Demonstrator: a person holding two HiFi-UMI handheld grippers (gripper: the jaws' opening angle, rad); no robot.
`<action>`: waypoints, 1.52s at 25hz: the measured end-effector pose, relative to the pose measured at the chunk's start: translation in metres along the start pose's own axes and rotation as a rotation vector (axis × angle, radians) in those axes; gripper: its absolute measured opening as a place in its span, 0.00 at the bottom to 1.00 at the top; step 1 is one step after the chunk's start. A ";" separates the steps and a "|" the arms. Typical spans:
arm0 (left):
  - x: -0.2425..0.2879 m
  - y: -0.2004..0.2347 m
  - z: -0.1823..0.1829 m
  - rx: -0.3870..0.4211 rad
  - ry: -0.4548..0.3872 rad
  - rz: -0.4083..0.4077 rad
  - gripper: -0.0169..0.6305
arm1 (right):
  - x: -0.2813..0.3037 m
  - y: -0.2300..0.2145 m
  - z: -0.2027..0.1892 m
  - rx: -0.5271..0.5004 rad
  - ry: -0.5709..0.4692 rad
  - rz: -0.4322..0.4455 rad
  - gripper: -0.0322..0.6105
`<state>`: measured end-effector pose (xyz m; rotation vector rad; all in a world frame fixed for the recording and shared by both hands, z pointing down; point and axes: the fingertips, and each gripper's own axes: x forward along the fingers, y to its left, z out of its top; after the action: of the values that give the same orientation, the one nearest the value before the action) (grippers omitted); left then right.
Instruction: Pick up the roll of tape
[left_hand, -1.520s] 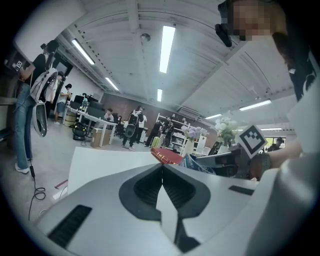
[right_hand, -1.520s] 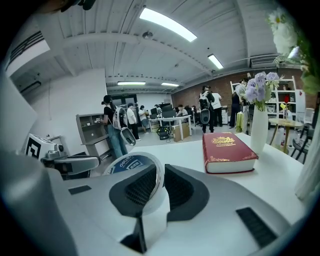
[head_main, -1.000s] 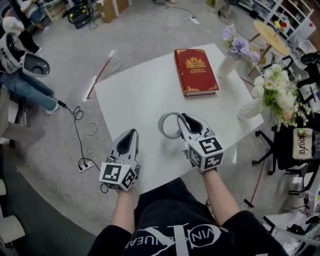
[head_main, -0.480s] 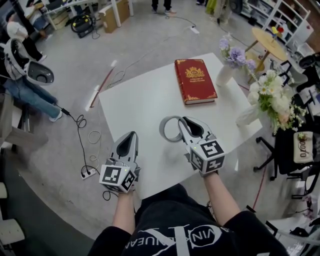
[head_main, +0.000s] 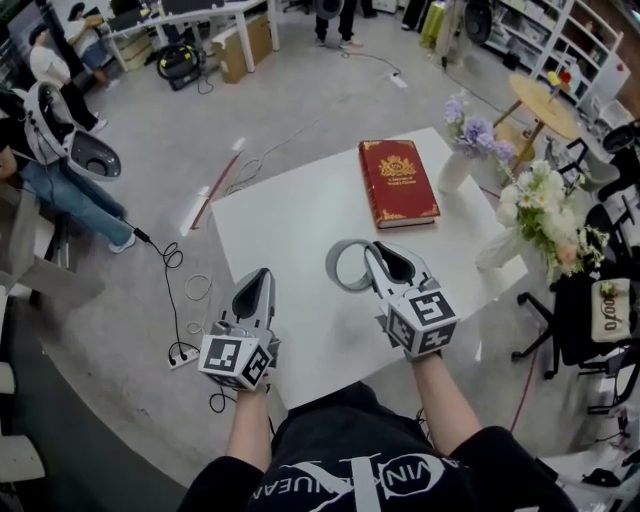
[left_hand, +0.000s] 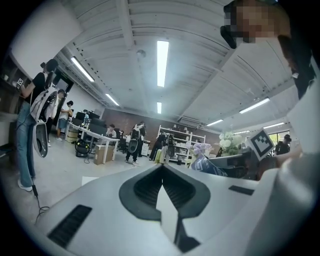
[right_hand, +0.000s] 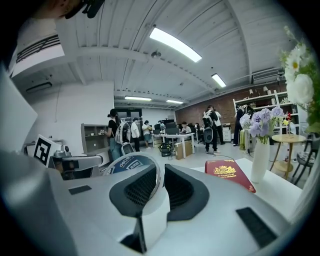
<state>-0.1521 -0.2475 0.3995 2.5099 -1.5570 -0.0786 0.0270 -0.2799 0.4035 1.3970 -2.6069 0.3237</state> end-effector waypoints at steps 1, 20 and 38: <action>0.000 0.002 0.002 0.002 -0.004 0.006 0.03 | 0.000 -0.001 0.002 -0.001 -0.007 -0.001 0.15; 0.001 0.008 0.042 0.039 -0.073 0.054 0.03 | -0.003 -0.010 0.047 -0.010 -0.125 0.015 0.15; -0.002 0.013 0.066 0.075 -0.119 0.081 0.03 | -0.001 -0.007 0.076 -0.029 -0.206 0.040 0.15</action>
<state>-0.1737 -0.2592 0.3373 2.5374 -1.7358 -0.1640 0.0299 -0.3028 0.3305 1.4402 -2.7933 0.1534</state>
